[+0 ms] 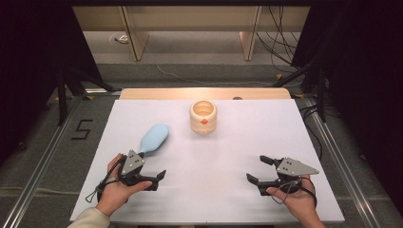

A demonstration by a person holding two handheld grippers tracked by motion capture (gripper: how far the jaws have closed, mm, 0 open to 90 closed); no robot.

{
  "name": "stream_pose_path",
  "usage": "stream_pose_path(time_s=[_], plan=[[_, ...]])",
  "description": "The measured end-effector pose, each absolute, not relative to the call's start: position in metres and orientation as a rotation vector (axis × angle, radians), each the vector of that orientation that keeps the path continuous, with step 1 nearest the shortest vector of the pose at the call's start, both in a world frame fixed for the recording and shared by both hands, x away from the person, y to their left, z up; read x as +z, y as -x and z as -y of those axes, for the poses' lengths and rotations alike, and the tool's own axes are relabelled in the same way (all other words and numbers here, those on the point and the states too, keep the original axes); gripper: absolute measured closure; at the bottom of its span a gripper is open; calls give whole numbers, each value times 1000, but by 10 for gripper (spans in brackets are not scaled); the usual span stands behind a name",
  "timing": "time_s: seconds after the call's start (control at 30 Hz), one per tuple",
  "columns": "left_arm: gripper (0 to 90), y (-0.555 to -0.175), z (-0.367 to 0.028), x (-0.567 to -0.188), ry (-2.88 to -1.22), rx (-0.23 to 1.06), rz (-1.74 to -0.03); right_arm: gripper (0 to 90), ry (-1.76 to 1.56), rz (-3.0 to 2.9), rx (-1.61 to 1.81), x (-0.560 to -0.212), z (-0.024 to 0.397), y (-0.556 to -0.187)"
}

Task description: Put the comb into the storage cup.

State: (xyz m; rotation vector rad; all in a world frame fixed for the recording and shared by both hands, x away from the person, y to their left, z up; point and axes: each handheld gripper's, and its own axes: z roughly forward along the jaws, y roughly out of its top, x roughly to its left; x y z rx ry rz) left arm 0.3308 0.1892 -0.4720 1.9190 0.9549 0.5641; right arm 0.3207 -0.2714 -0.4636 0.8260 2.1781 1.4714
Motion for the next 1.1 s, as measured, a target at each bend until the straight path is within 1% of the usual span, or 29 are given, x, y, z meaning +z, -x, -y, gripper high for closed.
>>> stream_pose_path(time_s=[0.27, 0.43, 0.87, 1.1], plan=[[6, -332, -190, -472, -1925, 574, -984, 176, -824, -2182, 1459, -463, 270, -320], [9, -332, -190, -470, -1975, 596, -1025, 175, -826, -2184, 1462, -464, 271, -320], [10, -336, -196, -464, -1963, 603, -1078, 173, -829, -2202, 1460, -465, 270, -321], [33, -342, -206, -461, -1948, 610, -1135, 172, -833, -2203, 1459, -466, 270, -321]])
